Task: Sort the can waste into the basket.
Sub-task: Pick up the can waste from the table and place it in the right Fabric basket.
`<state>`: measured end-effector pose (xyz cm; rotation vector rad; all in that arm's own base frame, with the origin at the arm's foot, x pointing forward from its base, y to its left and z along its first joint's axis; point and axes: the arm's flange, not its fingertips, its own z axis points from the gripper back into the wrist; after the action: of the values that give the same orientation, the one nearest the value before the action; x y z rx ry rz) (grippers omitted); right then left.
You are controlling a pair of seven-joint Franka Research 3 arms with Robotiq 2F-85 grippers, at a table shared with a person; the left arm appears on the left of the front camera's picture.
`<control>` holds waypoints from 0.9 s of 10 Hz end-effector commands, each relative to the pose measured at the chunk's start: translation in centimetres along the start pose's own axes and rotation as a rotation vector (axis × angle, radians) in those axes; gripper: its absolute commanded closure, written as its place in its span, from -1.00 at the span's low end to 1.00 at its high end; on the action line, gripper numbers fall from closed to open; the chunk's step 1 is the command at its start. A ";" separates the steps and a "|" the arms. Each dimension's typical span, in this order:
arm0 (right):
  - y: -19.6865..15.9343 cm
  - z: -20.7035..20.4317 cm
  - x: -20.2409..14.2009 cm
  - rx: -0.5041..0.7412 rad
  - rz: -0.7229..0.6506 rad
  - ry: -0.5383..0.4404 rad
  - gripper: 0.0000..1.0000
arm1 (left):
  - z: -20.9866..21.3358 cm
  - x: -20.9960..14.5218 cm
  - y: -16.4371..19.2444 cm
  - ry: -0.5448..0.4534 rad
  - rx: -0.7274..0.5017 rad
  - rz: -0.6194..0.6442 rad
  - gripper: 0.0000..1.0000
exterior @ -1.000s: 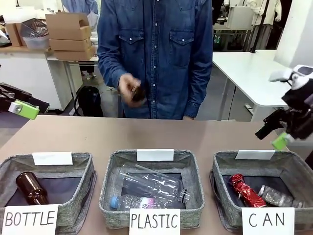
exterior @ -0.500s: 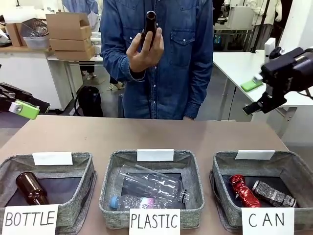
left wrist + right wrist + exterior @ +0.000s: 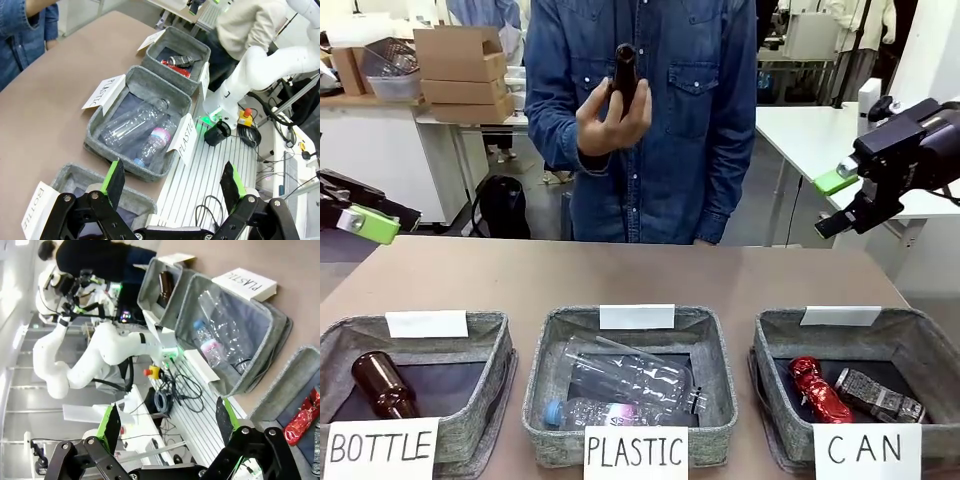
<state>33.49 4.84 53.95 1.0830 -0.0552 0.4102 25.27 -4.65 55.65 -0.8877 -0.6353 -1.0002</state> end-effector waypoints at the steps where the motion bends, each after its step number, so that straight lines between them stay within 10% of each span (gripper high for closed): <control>1: 0.0 0.3 0.2 -0.007 0.018 0.010 -1.00 | -0.1 0.2 0.0 -0.017 -0.010 -0.010 -1.00; 5: 0.0 0.3 0.2 -0.007 0.018 0.010 -1.00 | 5.0 -1.1 -2.1 0.056 0.154 0.130 -1.00; 9: 0.0 0.3 0.2 -0.007 0.018 0.010 -1.00 | 18.5 -9.1 -9.3 -0.208 0.458 0.399 -1.00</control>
<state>33.59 4.76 54.04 1.0819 -0.0591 0.4141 12.01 13.13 61.07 -0.6486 -0.7733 -0.4226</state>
